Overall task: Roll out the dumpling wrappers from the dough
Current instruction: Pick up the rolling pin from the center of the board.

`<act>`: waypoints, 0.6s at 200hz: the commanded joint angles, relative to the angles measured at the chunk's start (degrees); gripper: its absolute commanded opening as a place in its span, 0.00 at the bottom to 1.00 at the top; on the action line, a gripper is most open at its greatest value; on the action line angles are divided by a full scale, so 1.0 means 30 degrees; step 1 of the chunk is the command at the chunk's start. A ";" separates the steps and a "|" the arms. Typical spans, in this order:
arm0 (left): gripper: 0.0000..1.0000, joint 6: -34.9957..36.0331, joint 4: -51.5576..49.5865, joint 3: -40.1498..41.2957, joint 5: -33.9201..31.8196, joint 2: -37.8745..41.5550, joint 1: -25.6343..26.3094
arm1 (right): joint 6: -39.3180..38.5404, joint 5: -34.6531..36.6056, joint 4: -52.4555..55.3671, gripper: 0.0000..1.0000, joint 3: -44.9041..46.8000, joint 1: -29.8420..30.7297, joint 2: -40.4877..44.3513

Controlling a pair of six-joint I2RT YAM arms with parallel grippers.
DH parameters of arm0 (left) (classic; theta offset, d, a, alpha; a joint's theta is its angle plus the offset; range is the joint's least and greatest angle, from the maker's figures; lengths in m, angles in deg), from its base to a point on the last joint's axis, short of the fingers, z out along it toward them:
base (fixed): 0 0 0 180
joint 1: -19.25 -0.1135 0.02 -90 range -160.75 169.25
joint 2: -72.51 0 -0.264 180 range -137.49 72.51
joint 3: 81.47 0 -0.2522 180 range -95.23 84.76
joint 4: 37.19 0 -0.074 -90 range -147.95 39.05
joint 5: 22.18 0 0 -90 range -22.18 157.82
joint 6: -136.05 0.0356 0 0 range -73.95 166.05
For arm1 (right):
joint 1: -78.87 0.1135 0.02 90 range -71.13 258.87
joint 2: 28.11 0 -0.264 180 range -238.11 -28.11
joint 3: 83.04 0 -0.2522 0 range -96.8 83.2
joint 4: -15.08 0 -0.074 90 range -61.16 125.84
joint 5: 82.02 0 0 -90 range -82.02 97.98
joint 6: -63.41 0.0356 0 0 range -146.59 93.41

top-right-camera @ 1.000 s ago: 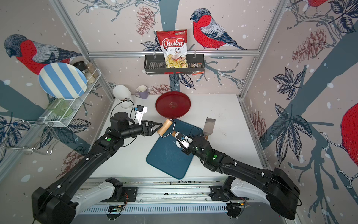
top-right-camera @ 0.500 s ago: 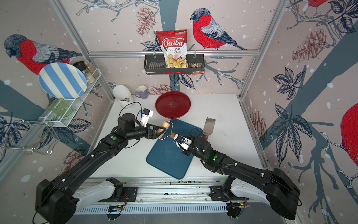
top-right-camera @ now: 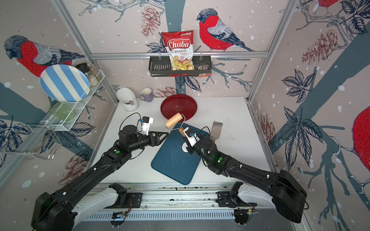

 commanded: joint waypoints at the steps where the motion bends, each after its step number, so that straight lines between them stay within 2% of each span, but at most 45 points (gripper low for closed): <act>1: 0.72 -0.0825 0.2774 0.0173 -0.0278 -0.0352 0.0418 | 0.1234 0.0514 -0.1945 0.00 -0.0236 0.0286 -0.0157; 29: 0.67 -0.1090 0.4246 0.0325 -0.0721 -0.0609 0.1207 | 0.1641 0.0608 -0.2009 0.00 -0.0454 0.0554 -0.0320; 60: 0.53 -0.1434 0.5104 0.0693 -0.1754 -0.0356 0.1609 | 0.2214 0.0666 -0.1995 0.00 -0.0499 0.0707 -0.0256; 87: 0.46 -0.2113 0.6377 0.1503 -0.2419 0.0173 0.1635 | 0.2794 0.0647 -0.1955 0.00 -0.0470 0.0811 -0.0182; 120: 0.44 -0.2709 0.8121 0.2447 -0.2913 0.0750 0.1686 | 0.3476 0.0807 -0.1860 0.00 -0.0441 0.1103 -0.0187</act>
